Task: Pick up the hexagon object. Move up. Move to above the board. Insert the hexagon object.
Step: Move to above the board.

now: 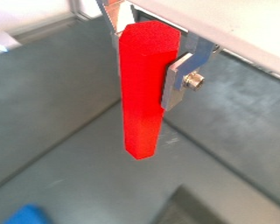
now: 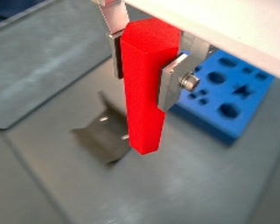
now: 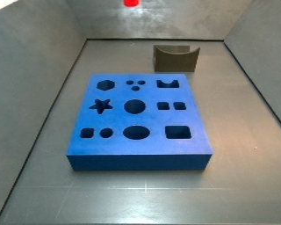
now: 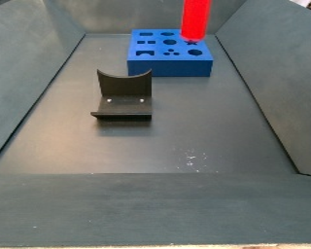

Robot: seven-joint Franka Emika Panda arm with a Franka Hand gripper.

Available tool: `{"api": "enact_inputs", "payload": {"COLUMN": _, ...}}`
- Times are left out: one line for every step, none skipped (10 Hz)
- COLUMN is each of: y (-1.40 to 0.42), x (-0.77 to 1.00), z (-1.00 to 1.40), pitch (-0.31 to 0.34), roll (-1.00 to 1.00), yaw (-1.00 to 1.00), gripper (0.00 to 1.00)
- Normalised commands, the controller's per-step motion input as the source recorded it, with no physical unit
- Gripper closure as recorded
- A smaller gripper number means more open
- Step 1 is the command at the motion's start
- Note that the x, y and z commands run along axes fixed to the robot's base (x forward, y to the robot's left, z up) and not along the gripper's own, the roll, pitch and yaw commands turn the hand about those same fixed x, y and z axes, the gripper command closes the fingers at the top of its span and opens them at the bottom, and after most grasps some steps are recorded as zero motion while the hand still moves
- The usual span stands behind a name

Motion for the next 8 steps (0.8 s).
{"api": "enact_inputs", "payload": {"y": -1.0, "x": 0.07, "z": 0.14, "pitch": 0.353, "roll": -0.19, "yaw": 0.01, "gripper": 1.0}}
{"api": "enact_inputs", "payload": {"y": -1.0, "x": 0.07, "z": 0.14, "pitch": 0.242, "roll": -0.11, "yaw": 0.02, "gripper": 1.0}}
{"api": "enact_inputs", "payload": {"y": -1.0, "x": 0.07, "z": 0.15, "pitch": 0.158, "roll": -0.03, "yaw": 0.02, "gripper": 1.0}}
{"api": "enact_inputs", "payload": {"y": -1.0, "x": 0.08, "z": 0.15, "pitch": 0.123, "roll": -0.02, "yaw": 0.02, "gripper": 1.0}}
{"api": "enact_inputs", "payload": {"y": -1.0, "x": 0.08, "z": 0.15, "pitch": 0.109, "roll": -0.02, "yaw": 0.02, "gripper": 1.0}}
{"api": "enact_inputs", "payload": {"y": -1.0, "x": 0.09, "z": 0.16, "pitch": 0.117, "roll": 0.0, "yaw": 0.01, "gripper": 1.0}}
{"api": "enact_inputs", "payload": {"y": -1.0, "x": 0.11, "z": 0.16, "pitch": 0.121, "roll": 0.0, "yaw": 0.01, "gripper": 1.0}}
{"api": "enact_inputs", "payload": {"y": -1.0, "x": 0.12, "z": 0.16, "pitch": 0.13, "roll": 0.0, "yaw": 0.01, "gripper": 1.0}}
